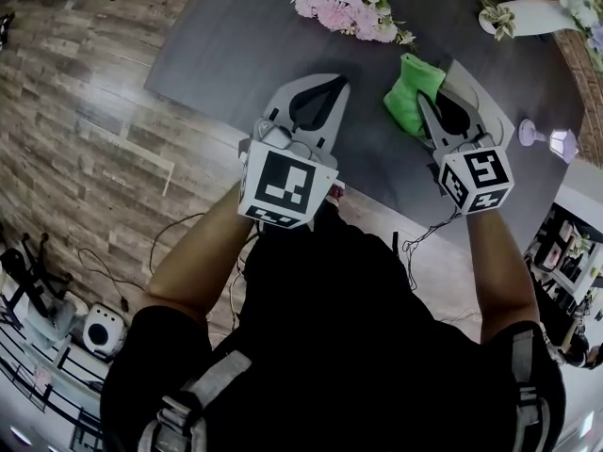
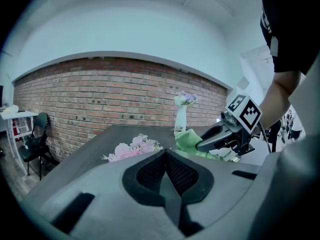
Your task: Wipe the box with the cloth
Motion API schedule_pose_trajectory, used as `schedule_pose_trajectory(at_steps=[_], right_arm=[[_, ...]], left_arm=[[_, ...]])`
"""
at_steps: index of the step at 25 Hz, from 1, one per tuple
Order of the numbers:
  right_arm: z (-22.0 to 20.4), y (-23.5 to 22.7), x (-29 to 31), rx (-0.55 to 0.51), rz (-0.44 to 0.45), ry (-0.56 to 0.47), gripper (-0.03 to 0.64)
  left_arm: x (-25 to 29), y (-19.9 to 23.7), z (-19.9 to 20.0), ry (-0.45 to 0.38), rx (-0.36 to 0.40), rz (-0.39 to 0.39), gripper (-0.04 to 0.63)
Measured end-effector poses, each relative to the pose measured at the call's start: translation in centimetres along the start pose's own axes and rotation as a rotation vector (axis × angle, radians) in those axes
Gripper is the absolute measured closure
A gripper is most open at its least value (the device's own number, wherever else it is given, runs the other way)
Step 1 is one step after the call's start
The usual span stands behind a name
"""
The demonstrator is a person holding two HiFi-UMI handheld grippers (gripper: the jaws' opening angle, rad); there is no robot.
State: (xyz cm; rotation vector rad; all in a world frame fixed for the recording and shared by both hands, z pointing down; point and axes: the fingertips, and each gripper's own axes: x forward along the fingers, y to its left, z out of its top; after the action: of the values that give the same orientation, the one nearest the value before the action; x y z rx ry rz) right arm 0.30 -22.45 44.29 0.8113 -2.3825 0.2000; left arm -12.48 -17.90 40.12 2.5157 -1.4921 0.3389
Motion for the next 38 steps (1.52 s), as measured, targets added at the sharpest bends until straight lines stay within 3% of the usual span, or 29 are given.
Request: schedule_pose_trajectory(at_steps=[20, 38], right_arm=[[1.2, -7.4, 2.0, -0.087, -0.068, 0.025, 0.561], [1.8, -13.3, 3.5, -0.03, -0.137, 0.002, 0.561]], left_arm=[[1.3, 0.7, -0.5, 0.011, -0.039, -0.007, 0.586], [4.5, -1.0, 0.0, 0.041, -0.028, -0.045, 0.586]])
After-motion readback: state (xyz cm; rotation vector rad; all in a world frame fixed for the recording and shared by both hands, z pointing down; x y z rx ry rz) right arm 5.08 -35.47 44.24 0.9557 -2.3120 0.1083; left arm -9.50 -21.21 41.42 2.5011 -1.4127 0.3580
